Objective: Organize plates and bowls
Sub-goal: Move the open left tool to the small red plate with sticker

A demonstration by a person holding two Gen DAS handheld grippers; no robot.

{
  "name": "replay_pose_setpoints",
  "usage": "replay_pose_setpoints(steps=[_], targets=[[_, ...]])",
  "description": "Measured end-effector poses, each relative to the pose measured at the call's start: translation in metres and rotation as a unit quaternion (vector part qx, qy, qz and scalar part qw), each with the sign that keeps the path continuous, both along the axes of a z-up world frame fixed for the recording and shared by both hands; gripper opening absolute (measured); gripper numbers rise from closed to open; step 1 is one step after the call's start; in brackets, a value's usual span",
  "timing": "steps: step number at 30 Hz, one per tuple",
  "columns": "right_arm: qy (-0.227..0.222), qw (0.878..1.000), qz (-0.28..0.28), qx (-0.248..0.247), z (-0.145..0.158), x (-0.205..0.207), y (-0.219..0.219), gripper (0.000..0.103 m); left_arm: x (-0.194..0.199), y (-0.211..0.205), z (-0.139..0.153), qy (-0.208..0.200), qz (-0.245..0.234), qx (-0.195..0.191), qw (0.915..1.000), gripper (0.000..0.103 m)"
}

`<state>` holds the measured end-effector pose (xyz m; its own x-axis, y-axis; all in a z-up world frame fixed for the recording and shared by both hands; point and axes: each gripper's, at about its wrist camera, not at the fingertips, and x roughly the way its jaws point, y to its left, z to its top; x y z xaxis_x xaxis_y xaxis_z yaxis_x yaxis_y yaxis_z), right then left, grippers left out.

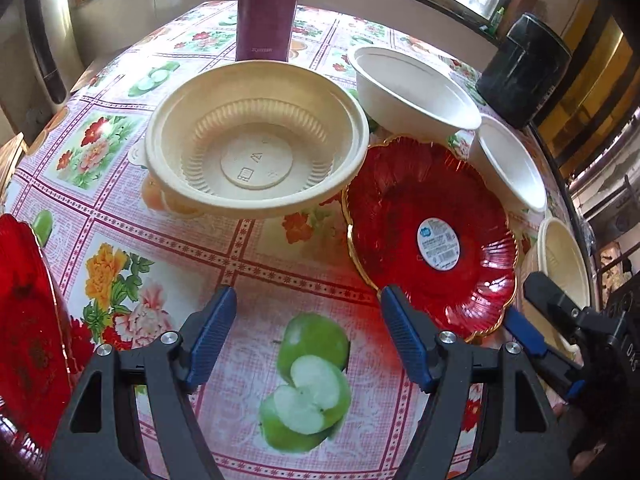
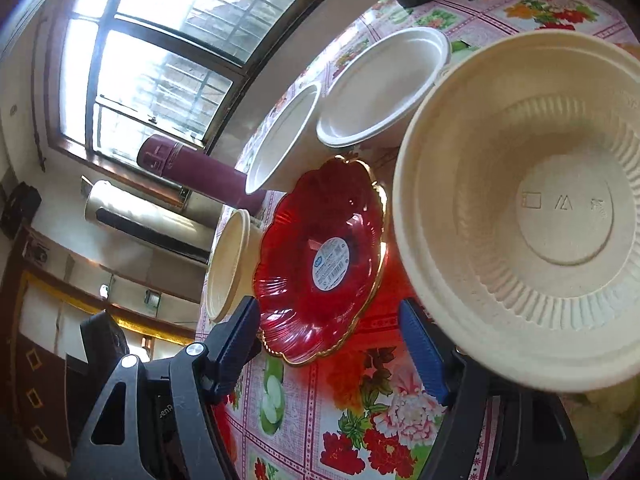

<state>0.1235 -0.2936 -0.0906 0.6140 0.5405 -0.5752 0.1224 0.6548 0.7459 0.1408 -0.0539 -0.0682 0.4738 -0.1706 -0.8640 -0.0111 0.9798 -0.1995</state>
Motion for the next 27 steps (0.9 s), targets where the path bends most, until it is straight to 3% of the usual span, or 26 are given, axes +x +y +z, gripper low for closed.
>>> replay_pose_setpoints(steps=[5,11,14,16,18,23,25,27], targets=[[0.008,1.000,-0.015,0.009,-0.006,0.003,-0.005,0.073,0.013,-0.005,-0.008,0.018,0.000,-0.015,0.9997,0.075],[0.014,1.000,-0.020,0.006,-0.008,0.006,-0.006,0.065,0.020,-0.019,-0.013,0.023,-0.015,0.026,0.9993,0.075],[0.030,0.999,-0.036,0.028,-0.017,0.005,-0.016,0.042,0.024,-0.024,-0.013,0.024,-0.019,0.031,0.9990,0.075],[0.049,0.996,-0.034,0.063,-0.031,0.008,-0.021,0.012,0.026,-0.027,-0.014,0.022,-0.019,0.044,0.9986,0.074],[0.053,0.996,-0.028,0.060,-0.032,0.010,-0.019,0.010,0.026,-0.027,-0.013,0.019,-0.024,0.037,0.9988,0.067],[0.034,0.999,-0.024,0.012,-0.019,0.009,-0.006,0.014,0.026,-0.030,-0.010,0.017,-0.047,0.015,0.9986,0.029],[0.026,0.999,-0.021,-0.016,-0.013,0.009,0.000,0.013,0.024,-0.033,-0.008,0.014,-0.058,0.013,0.9981,0.021],[0.023,0.999,-0.018,-0.028,-0.011,0.009,0.004,0.013,0.022,-0.034,-0.007,0.009,-0.063,0.018,0.9978,0.021]])
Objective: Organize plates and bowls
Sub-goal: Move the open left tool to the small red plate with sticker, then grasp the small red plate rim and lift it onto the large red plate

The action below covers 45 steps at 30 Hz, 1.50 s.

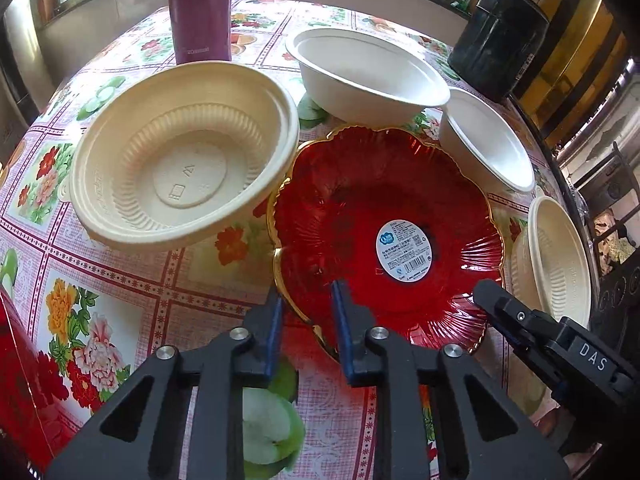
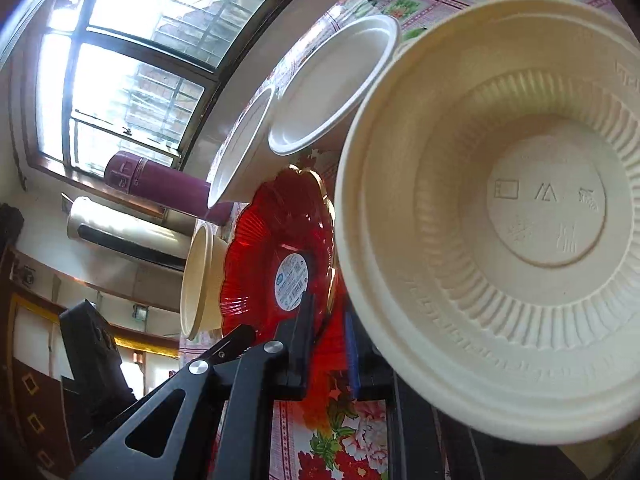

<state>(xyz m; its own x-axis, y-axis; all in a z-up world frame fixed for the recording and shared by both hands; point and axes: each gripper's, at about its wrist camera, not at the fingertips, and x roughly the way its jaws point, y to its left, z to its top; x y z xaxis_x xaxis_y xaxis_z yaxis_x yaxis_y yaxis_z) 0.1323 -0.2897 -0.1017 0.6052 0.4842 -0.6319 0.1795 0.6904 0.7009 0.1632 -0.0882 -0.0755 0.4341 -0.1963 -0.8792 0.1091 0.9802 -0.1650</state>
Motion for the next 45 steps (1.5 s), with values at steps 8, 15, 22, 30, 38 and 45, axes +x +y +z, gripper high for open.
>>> replay_pose_setpoints(steps=[8,15,22,30,38,45], targets=[[0.001,1.000,0.009,-0.006,0.000,-0.001,0.001,0.013,-0.003,0.009,0.001,0.003,0.002,-0.024,0.9997,0.018],[-0.003,0.999,0.032,-0.006,0.003,-0.001,0.011,0.013,-0.021,0.016,0.007,-0.011,0.006,-0.013,0.9998,0.018],[-0.020,0.997,0.058,-0.045,0.016,-0.015,0.031,0.016,-0.047,0.028,0.009,-0.026,0.011,-0.009,0.9996,0.019],[-0.050,0.993,0.080,-0.074,0.018,-0.046,0.054,0.019,-0.077,0.047,0.012,-0.047,0.017,0.004,0.9988,0.019],[-0.132,0.983,0.102,-0.070,0.041,-0.078,0.076,0.021,-0.107,0.078,0.047,-0.106,0.034,0.007,0.9937,0.018],[-0.184,0.969,0.138,-0.090,0.076,-0.092,0.122,0.023,-0.131,0.120,0.073,-0.154,0.063,0.008,0.9860,0.019]])
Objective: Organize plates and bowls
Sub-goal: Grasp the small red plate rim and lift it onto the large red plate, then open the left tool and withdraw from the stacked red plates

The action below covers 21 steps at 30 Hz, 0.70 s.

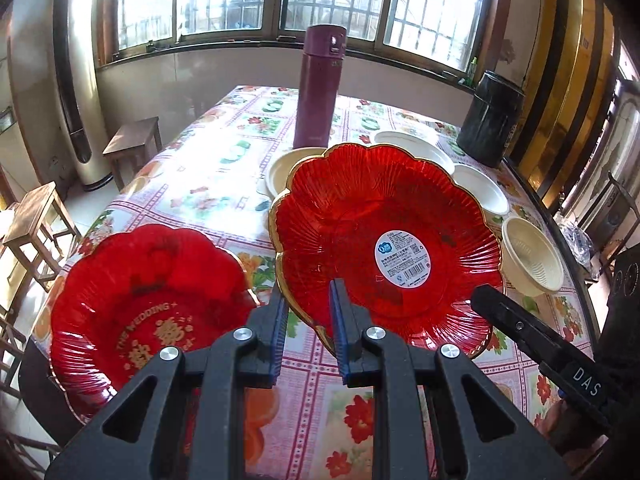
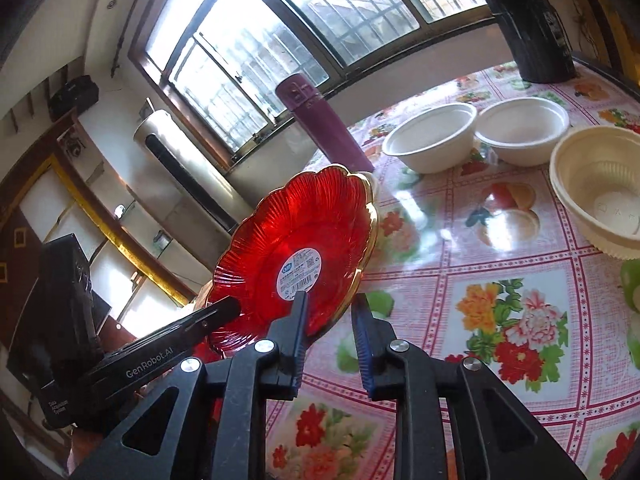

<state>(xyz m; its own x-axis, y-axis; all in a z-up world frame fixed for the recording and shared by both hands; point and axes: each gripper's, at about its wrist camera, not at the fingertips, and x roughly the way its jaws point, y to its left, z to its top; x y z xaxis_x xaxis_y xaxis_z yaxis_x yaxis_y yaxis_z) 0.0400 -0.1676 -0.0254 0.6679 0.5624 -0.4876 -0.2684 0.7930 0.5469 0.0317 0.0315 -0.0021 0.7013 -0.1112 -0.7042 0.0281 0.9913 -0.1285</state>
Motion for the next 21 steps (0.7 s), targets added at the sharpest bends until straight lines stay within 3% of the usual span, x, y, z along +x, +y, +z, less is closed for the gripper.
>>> replay_pose_setpoints(steps=[10,17,21], targets=[[0.012,0.994,0.101,-0.041,0.000,0.003,0.108,0.025,-0.024,0.089,-0.009,0.003,0.099,0.011,0.9951,0.019],[0.052,0.983,0.145,-0.103,-0.023,0.008,0.175,0.026,-0.018,0.130,-0.038,0.047,0.138,0.031,0.9889,0.019],[0.083,0.976,0.155,-0.127,-0.035,0.013,0.191,0.027,-0.015,0.142,-0.053,0.073,0.140,0.046,0.9864,0.019]])
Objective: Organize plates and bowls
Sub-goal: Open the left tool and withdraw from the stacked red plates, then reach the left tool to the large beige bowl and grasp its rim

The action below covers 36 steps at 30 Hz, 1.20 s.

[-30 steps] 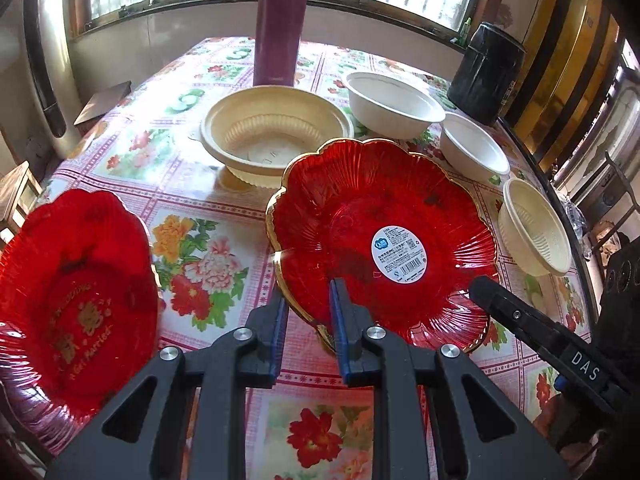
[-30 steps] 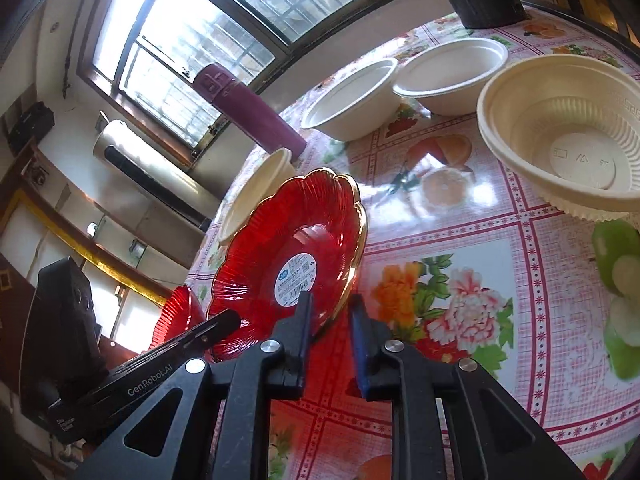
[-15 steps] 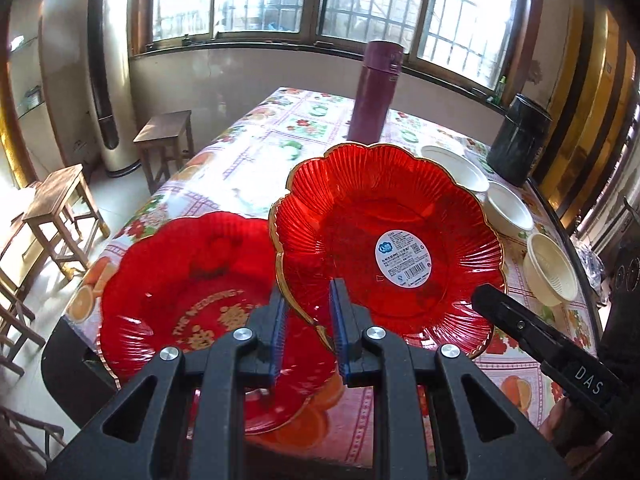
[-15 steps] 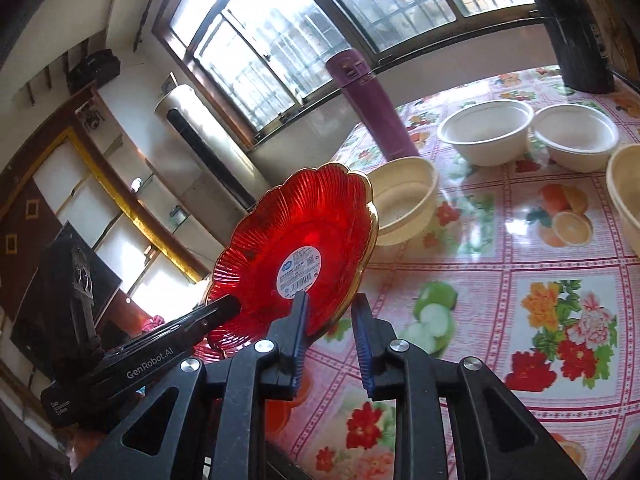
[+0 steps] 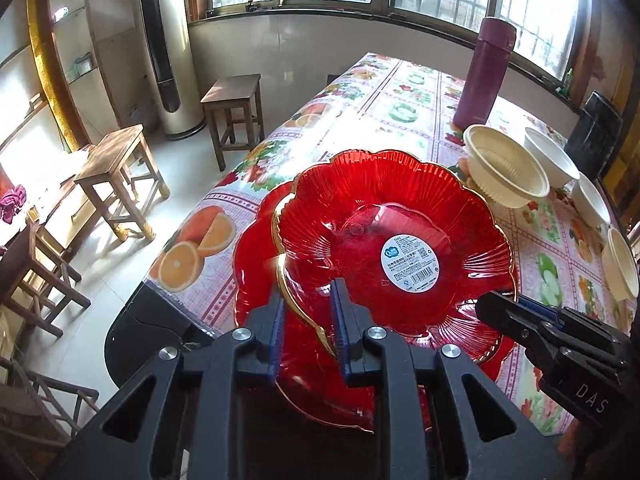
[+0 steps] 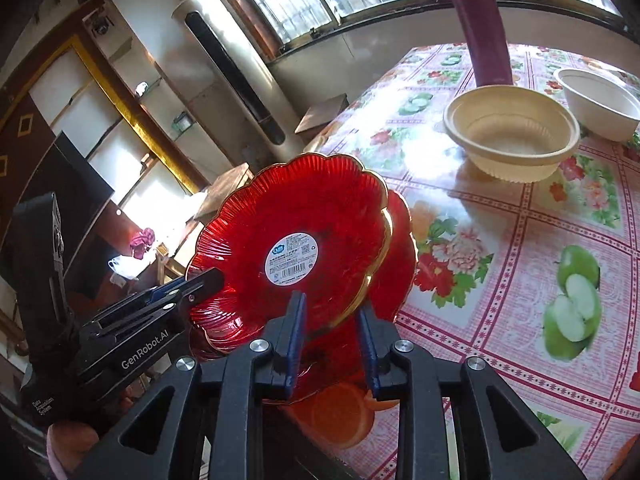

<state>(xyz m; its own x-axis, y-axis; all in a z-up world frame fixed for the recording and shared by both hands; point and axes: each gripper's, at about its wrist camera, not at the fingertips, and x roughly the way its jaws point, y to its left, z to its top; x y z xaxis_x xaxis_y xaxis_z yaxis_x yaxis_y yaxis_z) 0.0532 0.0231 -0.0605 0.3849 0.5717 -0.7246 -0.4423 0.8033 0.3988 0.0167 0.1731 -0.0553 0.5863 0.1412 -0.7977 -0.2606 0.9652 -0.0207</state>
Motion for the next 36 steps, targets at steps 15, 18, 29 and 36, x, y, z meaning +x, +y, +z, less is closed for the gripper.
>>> replay_pose_setpoints(steps=[15,18,29,36], targets=[[-0.045,0.999,-0.001,-0.006,0.026,0.003,-0.021,0.061,-0.023,0.006,0.028,-0.079,0.074,0.135,0.9849,0.072],[-0.083,0.996,-0.027,0.017,0.037,0.002,-0.049,0.072,-0.026,-0.007,0.039,-0.105,0.061,0.141,0.9825,0.083],[-0.190,0.963,-0.186,0.032,0.060,0.015,-0.189,0.084,0.002,-0.121,0.039,-0.070,-0.091,0.138,0.9838,0.083],[-0.183,0.933,-0.305,0.056,0.074,0.022,-0.329,0.085,0.027,-0.216,0.045,-0.044,-0.189,0.126,0.9729,0.083]])
